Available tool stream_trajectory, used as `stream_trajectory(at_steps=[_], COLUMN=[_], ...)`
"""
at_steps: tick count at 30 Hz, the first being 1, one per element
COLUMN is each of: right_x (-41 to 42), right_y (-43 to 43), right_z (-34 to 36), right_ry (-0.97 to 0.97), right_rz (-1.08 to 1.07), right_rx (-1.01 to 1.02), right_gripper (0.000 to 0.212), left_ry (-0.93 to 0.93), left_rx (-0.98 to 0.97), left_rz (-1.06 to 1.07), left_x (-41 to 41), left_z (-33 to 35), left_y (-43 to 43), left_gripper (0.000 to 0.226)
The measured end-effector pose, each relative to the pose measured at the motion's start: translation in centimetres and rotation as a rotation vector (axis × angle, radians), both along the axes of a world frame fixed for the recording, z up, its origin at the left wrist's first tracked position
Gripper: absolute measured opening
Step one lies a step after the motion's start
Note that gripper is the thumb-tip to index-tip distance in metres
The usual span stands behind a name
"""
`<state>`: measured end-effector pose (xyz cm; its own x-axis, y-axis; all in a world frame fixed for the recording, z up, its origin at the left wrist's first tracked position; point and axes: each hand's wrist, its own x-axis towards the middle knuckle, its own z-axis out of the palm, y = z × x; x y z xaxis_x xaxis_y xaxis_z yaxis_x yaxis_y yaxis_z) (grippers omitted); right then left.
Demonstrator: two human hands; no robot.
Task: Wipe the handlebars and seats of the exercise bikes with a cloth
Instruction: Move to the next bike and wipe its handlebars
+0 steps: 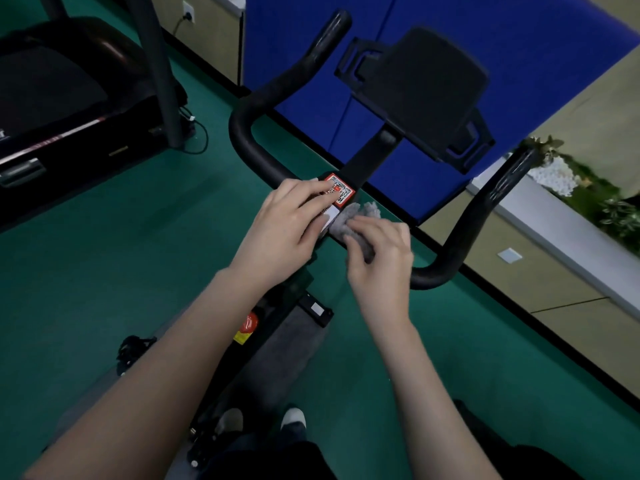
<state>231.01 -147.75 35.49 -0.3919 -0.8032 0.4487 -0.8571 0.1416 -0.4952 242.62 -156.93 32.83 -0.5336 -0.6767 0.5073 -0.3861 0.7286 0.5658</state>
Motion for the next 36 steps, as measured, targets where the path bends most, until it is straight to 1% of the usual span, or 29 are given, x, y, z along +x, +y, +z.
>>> stream_trajectory(at_steps=[3,5,7,9,11,13,15,18,19,22,25,27,30,33,36], right_x=[0.6,0.6,-0.1,-1.2,-1.8,-1.9,-2.1,-3.0,-3.2,-3.2,-2.7,-2.7,-3.3,-3.5,-2.0], right_y=[0.6,0.5,-0.1,-1.1,-2.5,-3.6,-3.5,-1.0,-0.2,-0.5,-2.5,-2.3,0.9,3.2,2.6], right_z=[-0.9,-0.8,-0.2,0.5,1.2,1.8,2.1,2.1,2.1,2.3,2.5,2.3,1.3,0.4,-0.4], right_ry=[0.025,0.014,-0.013,-0.046,-0.115,-0.174,-0.190,-0.101,-0.098,-0.173,-0.237,-0.228,-0.042,0.087,0.106], right_rz=[-0.017,-0.056,-0.124,-0.161,-0.143,-0.129,-0.132,-0.200,-0.231,-0.264,-0.225,-0.191,-0.227,-0.351,-0.345], right_rx=[-0.080,-0.083,-0.024,0.107,0.249,0.342,0.378,0.361,0.358,0.396,0.449,0.417,0.293,0.165,0.099], right_gripper=[0.020,0.019,0.017,0.020,0.023,0.025,0.026,0.028,0.027,0.026,0.025,0.026,0.029,0.020,0.012], left_ry=[-0.003,-0.003,-0.008,-0.018,-0.029,-0.037,-0.051,-0.073,-0.079,-0.105,-0.145,-0.165,-0.177,-0.165,-0.175], left_rx=[-0.010,-0.014,-0.021,-0.024,-0.023,-0.020,-0.022,-0.031,-0.037,-0.085,-0.121,-0.119,-0.136,-0.141,-0.148], left_rz=[-0.029,-0.033,-0.030,-0.028,-0.023,-0.024,-0.031,-0.022,-0.014,-0.022,-0.129,-0.178,-0.178,-0.176,-0.163], left_x=[0.2,0.2,0.3,0.3,0.3,0.4,0.4,0.4,0.4,0.1,-0.8,-1.3,-1.6,-1.6,-1.7], left_z=[0.0,-0.1,-0.3,-0.3,-0.3,-0.2,-0.2,0.0,0.1,0.7,1.1,1.1,0.7,0.4,0.5], left_y=[-0.4,-0.4,-0.3,-0.3,-0.3,-0.2,-0.1,0.1,0.2,0.1,0.0,-0.1,-0.3,-0.5,-0.6], left_gripper=[0.031,0.031,0.032,0.033,0.033,0.033,0.034,0.034,0.034,0.036,0.037,0.035,0.034,0.033,0.032])
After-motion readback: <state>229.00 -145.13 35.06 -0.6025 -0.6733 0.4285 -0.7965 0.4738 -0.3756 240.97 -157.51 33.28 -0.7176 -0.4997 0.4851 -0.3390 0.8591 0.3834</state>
